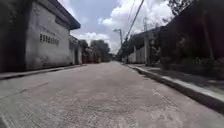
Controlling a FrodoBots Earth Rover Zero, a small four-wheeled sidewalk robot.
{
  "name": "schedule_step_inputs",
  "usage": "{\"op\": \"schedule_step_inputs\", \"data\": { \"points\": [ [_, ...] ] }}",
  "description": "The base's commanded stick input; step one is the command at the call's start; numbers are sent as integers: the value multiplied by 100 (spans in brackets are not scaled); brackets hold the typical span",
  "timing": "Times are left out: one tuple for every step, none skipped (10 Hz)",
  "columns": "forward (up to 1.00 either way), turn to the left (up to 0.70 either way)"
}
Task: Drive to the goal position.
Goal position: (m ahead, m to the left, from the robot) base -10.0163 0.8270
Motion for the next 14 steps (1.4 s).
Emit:
{"op": "schedule_step_inputs", "data": {
  "points": [
    [0, 98],
    [0, 98],
    [0, 98],
    [0, 98],
    [0, 98],
    [0, 98],
    [0, 98],
    [0, 98],
    [0, 97],
    [0, 98],
    [0, 98],
    [0, 98],
    [0, 99],
    [0, 99]
  ]
}}
